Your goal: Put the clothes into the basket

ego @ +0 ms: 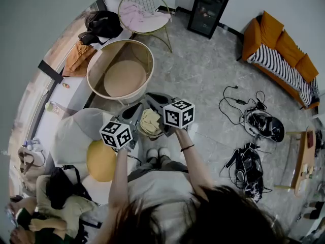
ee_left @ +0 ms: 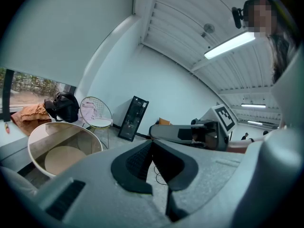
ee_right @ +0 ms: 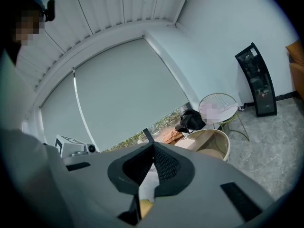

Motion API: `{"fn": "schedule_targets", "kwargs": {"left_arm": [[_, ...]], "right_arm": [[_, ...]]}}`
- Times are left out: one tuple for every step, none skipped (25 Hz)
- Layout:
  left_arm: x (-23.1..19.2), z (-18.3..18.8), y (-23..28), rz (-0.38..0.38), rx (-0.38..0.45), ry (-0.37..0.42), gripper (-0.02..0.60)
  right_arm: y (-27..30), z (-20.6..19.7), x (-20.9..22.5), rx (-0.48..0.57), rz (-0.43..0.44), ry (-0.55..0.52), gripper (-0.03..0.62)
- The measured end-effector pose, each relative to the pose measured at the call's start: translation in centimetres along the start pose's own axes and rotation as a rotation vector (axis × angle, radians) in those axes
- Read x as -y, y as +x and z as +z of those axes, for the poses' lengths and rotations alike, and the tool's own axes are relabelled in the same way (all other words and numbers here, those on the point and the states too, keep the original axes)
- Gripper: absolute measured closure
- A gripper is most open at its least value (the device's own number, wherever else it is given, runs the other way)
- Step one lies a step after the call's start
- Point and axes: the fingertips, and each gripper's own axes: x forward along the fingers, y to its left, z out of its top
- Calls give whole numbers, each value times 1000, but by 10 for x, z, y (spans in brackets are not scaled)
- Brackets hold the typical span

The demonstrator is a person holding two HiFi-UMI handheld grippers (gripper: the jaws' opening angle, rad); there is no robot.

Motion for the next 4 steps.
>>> {"fn": "schedule_targets", "kwargs": {"left_arm": [[-1,0,0,0,0,1,571],[-1,1,0,0,1,1,571],[-2,1,0,1,2,1,571],[-2,2,0,1,2,2,571]], "right_arm": [[0,1,0,3,2,-2,586],[1,1,0,5,5,-4,586],[1,2,-1,7,7,-6,586],[1,3,-1,10,9,-7,586]]}}
